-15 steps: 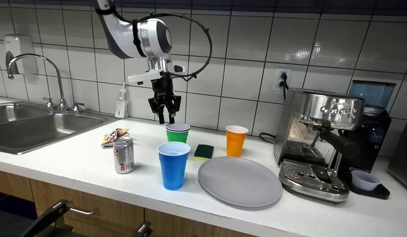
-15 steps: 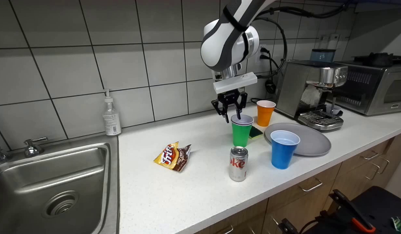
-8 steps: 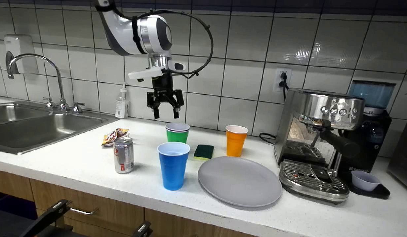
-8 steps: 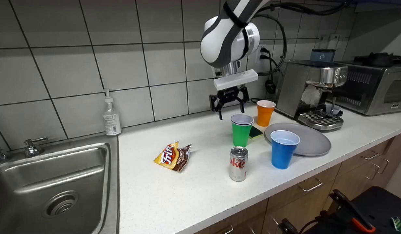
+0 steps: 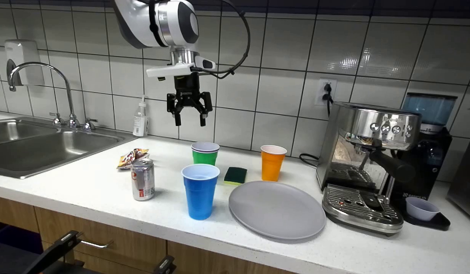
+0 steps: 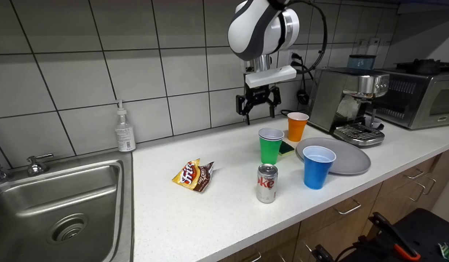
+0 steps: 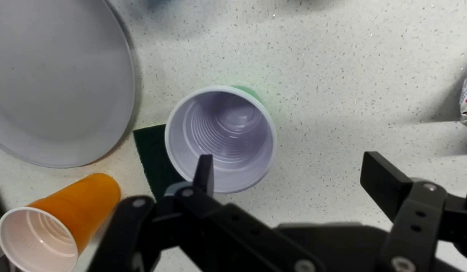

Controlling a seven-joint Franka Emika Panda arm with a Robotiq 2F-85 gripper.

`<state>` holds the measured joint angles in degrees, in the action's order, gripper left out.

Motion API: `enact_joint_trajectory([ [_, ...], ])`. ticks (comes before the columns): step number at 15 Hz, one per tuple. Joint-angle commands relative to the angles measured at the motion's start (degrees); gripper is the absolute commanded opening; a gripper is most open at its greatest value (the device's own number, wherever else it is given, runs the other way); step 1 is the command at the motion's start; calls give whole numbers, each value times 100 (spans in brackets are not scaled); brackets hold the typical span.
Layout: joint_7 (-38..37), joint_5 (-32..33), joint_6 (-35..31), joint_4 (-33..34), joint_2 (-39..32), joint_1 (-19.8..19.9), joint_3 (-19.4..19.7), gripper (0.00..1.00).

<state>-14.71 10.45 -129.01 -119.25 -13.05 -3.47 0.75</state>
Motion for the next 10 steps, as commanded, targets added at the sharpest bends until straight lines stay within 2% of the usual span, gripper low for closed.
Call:
enact_joint_trajectory([
  [1, 404, -222, 43, -395, 440, 116, -8, 100],
  [10, 760, -238, -292, -1177, 955, 372, 161, 100],
])
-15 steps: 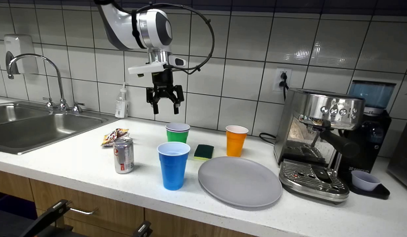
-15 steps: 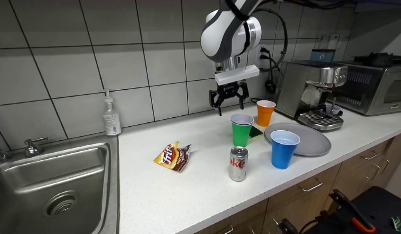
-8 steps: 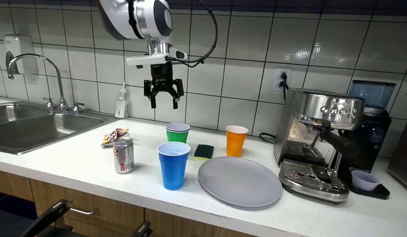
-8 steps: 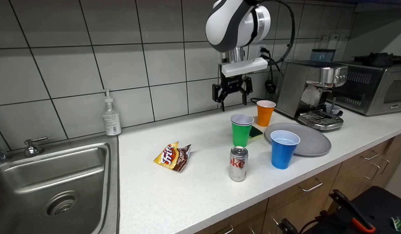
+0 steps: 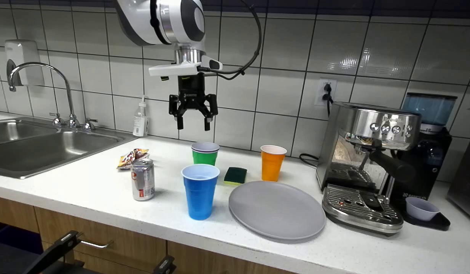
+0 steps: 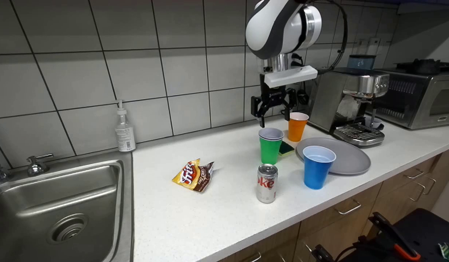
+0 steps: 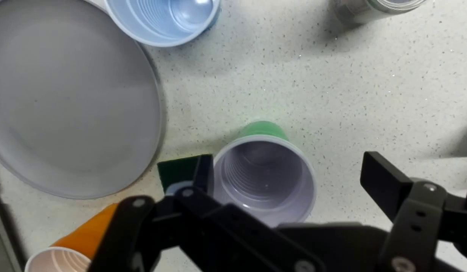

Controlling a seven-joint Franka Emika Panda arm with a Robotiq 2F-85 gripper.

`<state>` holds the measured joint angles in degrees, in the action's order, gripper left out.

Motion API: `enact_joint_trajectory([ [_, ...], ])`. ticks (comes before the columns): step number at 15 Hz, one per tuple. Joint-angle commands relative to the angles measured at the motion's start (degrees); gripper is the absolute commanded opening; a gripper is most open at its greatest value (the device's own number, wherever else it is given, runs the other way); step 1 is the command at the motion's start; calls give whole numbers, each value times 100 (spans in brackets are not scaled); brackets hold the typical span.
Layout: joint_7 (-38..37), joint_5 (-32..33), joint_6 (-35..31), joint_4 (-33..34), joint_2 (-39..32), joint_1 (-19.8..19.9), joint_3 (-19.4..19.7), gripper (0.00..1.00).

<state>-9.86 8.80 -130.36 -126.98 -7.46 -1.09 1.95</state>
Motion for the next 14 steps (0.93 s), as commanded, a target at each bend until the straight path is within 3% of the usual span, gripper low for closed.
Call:
enact_joint_trajectory([
  [1, 314, -84, -164, -490, 474, 163, 69, 100],
  [14, 1246, -107, -69, -1817, 1815, 295, 184, 100],
])
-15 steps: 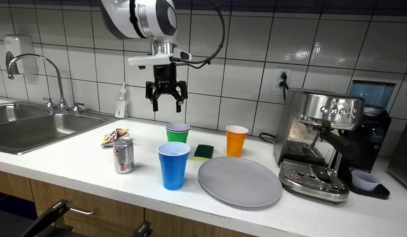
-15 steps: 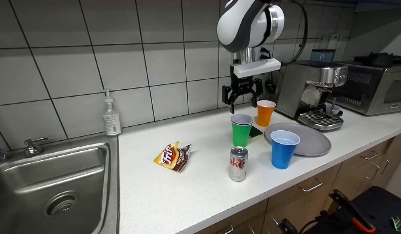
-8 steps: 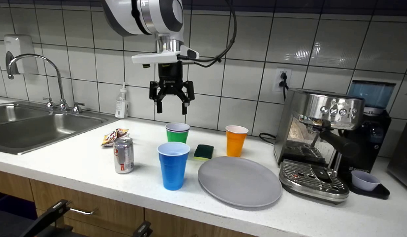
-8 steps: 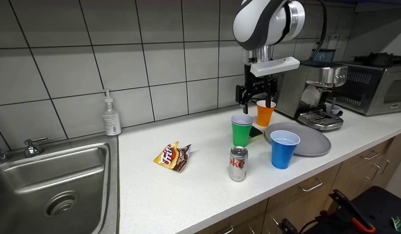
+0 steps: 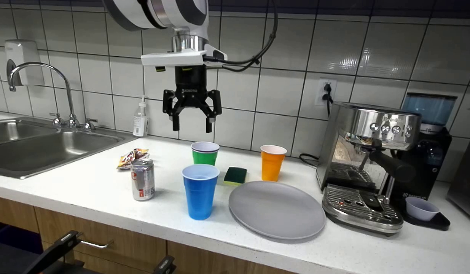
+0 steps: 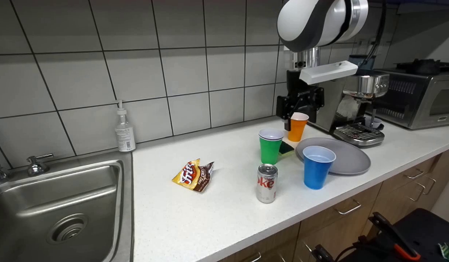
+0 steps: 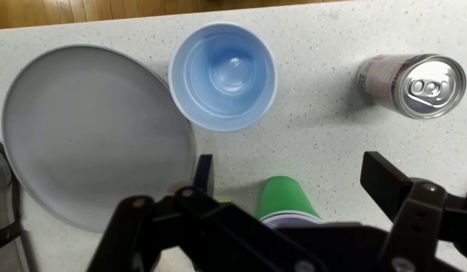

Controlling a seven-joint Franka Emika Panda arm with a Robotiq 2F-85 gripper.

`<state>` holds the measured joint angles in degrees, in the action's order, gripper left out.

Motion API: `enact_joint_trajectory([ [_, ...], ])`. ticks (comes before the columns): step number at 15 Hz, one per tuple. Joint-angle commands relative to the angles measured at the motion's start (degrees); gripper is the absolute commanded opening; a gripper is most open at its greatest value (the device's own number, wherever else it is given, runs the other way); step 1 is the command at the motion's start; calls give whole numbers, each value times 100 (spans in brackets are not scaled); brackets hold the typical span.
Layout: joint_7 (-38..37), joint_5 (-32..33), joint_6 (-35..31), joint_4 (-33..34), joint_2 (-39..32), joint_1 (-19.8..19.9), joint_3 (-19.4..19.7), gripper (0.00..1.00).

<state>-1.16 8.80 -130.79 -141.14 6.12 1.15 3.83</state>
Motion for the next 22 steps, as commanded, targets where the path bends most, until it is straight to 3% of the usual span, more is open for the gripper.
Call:
enact_joint_trajectory([
  [1, 479, -169, -10, -468, 488, 67, 12, 100],
  [2, 151, -35, 9, -188, 169, 63, -62, 100],
  [12, 285, -52, -20, -379, 325, 80, -33, 100],
  [22, 602, 6, -132, -307, 49, 450, 361, 100],
])
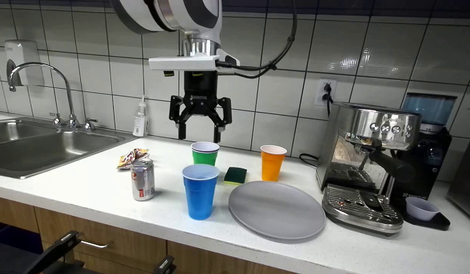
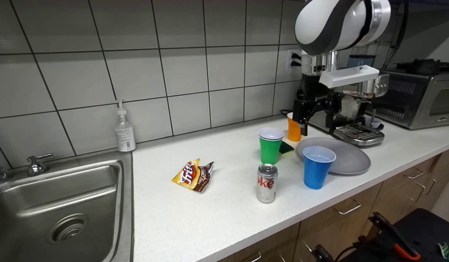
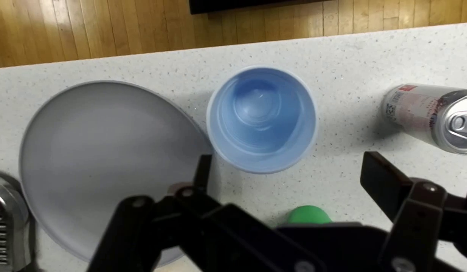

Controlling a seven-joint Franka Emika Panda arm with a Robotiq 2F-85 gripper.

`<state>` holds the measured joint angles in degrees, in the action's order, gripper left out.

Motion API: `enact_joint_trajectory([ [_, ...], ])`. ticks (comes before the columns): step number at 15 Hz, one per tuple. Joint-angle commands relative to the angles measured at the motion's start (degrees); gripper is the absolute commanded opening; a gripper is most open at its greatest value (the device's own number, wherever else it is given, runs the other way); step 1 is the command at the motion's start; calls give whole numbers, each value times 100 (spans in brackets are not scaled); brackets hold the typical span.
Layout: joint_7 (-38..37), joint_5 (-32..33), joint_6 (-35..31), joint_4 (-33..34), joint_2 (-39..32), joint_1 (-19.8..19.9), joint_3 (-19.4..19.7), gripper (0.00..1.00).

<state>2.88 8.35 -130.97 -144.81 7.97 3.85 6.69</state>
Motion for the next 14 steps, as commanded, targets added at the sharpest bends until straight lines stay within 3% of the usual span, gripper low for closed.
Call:
enact_joint_trajectory([
  [1, 193, 56, -158, 76, -200, 221, 110, 100],
  [14, 109, 217, -1311, 108, -1034, 319, 187, 100],
])
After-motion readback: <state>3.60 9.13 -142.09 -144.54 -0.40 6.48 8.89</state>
